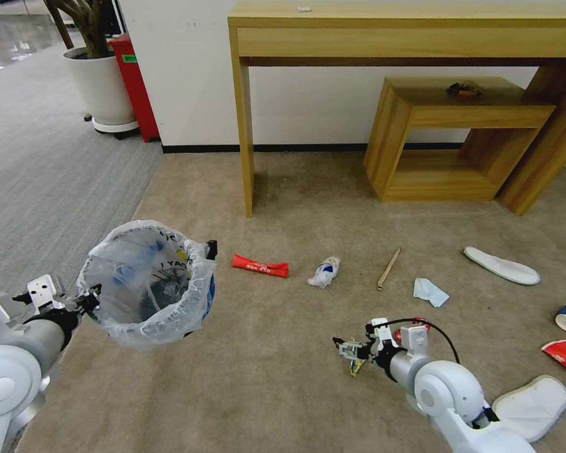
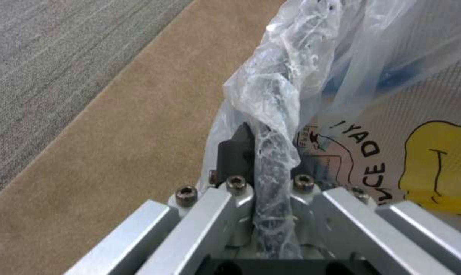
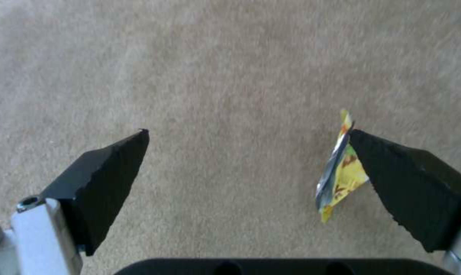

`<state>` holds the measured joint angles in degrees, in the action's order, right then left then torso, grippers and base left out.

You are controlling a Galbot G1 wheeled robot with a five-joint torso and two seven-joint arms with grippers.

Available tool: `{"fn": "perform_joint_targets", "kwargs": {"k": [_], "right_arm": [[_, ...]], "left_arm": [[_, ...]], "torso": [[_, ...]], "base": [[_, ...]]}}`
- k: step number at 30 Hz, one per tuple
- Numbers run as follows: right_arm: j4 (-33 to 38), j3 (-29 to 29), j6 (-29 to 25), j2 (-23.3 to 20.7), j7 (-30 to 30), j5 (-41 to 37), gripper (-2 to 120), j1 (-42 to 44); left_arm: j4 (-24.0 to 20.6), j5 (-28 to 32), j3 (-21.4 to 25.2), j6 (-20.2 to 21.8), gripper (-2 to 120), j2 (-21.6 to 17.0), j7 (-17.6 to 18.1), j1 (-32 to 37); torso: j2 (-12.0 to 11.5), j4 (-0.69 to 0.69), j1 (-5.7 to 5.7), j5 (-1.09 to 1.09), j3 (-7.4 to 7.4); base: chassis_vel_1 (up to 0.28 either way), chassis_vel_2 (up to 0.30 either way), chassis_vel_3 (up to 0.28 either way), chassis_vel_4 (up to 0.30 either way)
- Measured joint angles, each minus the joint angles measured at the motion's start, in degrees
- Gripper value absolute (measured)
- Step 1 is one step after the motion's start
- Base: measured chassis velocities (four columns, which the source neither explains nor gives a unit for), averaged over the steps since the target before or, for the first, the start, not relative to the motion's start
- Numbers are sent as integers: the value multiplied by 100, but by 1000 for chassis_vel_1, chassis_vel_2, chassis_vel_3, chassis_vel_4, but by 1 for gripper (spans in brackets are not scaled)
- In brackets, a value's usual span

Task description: Pick up the trash bin and place the garbage on the floor into it.

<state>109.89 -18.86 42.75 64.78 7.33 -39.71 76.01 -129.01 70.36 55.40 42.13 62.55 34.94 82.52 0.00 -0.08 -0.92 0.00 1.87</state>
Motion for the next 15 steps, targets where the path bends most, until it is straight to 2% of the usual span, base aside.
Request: {"fn": "perform_joint_targets", "kwargs": {"k": [15], "right_arm": [[-593,293,-38,287,522,-56,100,-264]], "left_arm": [[-11,-49,-19,0,0,17,-1,2]], "torso": [[0,0,0,0,0]], "base": [[0,0,0,0]]}}
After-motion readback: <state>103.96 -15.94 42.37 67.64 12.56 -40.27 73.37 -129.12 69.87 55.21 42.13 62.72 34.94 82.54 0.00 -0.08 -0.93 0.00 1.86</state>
